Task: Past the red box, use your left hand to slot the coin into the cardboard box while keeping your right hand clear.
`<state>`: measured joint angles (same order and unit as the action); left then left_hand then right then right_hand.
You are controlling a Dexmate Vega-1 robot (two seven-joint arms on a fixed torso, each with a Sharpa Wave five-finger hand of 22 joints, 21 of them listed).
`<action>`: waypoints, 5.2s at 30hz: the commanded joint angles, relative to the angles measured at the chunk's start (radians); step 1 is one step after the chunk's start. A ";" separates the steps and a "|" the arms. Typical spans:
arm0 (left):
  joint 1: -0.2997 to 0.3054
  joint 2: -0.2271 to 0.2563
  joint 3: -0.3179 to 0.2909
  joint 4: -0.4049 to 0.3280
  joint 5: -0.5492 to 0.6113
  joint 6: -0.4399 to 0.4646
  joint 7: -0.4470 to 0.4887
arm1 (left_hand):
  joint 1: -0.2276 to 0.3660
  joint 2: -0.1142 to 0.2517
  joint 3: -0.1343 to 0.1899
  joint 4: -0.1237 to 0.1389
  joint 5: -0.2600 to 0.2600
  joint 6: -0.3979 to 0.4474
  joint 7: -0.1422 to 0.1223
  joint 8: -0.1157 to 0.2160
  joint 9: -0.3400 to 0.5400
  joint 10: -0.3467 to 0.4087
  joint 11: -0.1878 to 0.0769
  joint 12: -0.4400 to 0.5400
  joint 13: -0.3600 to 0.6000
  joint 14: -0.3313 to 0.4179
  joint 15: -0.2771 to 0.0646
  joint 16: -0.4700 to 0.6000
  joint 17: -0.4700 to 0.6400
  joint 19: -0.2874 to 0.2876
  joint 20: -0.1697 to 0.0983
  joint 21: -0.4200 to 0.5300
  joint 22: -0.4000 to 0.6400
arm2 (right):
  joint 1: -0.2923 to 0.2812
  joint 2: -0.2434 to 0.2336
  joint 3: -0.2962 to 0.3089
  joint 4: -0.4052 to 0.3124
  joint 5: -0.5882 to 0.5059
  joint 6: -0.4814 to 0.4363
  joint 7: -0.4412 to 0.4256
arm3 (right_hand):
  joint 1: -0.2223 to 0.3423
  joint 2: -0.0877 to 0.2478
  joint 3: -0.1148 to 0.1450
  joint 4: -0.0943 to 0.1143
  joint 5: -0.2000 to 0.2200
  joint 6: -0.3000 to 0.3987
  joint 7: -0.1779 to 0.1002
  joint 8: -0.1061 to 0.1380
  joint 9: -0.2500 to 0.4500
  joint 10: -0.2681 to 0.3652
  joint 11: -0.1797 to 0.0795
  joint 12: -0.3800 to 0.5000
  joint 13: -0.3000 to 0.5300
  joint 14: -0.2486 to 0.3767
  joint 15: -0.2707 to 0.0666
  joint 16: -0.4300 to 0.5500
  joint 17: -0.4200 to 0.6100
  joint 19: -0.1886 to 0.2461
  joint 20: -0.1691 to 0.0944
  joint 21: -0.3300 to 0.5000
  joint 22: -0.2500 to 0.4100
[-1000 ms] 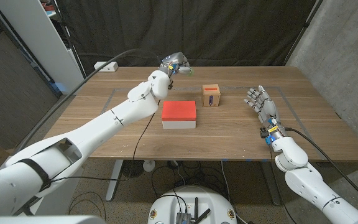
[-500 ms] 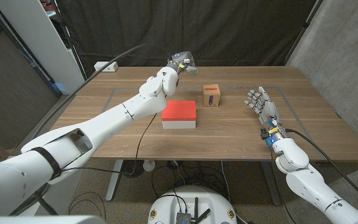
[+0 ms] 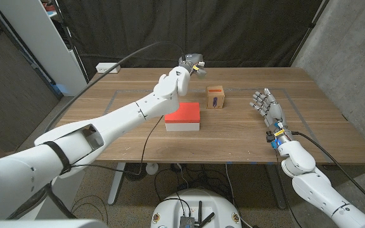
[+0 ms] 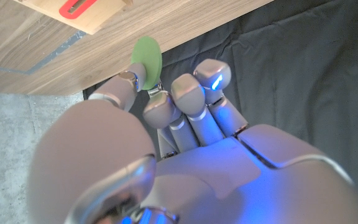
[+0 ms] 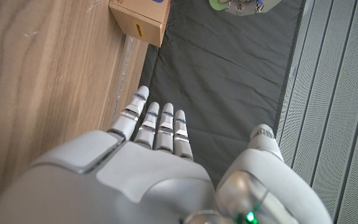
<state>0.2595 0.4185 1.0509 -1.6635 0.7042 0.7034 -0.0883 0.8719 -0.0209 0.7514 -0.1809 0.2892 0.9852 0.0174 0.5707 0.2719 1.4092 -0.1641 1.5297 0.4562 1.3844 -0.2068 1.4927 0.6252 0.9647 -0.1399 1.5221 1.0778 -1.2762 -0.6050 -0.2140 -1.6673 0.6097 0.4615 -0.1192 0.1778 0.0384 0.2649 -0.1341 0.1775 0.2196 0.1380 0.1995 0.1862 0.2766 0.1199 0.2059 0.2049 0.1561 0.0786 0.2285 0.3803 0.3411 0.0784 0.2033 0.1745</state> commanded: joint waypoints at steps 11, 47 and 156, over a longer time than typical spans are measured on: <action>-0.068 -0.081 0.065 0.112 0.021 -0.047 -0.083 | 0.037 0.032 -0.006 0.001 0.005 0.043 0.011 0.016 0.003 -0.007 -0.003 0.006 0.017 0.003 -0.002 -0.003 0.004 -0.003 -0.072 -0.001 0.003 | -0.016 0.014 0.005 0.004 0.003 0.020 -0.005 | 0.010 0.006 -0.003 -0.005 0.000 0.008 0.012 0.001 0.002 0.010 0.001 0.001 -0.001 0.008 -0.001 0.000 0.000 0.005 0.010 -0.003 0.002; -0.097 -0.095 0.057 0.241 0.014 -0.258 -0.059 | 0.033 0.033 -0.007 0.002 0.000 0.044 0.005 0.013 0.003 -0.007 -0.003 -0.008 0.005 -0.002 -0.003 -0.010 0.013 -0.008 -0.071 -0.002 0.007 | -0.046 0.012 0.022 -0.008 0.002 0.030 -0.011 | 0.011 0.007 -0.004 -0.005 0.000 0.009 0.009 0.000 0.002 0.012 -0.002 0.000 0.000 0.009 0.003 0.000 -0.002 0.005 0.011 -0.003 0.002; -0.161 -0.218 0.136 0.535 -0.075 -0.393 0.010 | 0.040 0.027 -0.013 0.002 -0.004 0.051 0.002 0.006 0.007 -0.013 -0.004 -0.015 0.012 -0.003 -0.003 -0.019 0.022 -0.014 -0.071 -0.004 -0.004 | -0.031 0.027 0.011 0.038 0.019 0.027 -0.004 | 0.013 0.009 -0.007 -0.004 -0.001 0.009 0.006 -0.001 0.002 0.017 -0.002 0.001 0.001 0.011 0.007 0.000 -0.006 0.005 0.017 -0.004 0.003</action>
<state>0.1032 0.2112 1.1823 -1.1554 0.6373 0.3257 -0.0834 0.8759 -0.0249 0.7386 -0.1795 0.2822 0.9893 0.0197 0.5692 0.2752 1.4020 -0.1643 1.5162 0.4662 1.3807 -0.2102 1.4734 0.6420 0.9559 -0.1377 1.5144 1.0700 -1.3103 -0.5797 -0.1991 -1.6360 0.6275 0.4865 -0.1253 0.1845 0.0451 0.2608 -0.1382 0.1777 0.2194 0.1378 0.2004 0.1864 0.2873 0.1160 0.2059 0.2051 0.1596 0.0822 0.2285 0.3758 0.3427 0.0875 0.1995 0.1745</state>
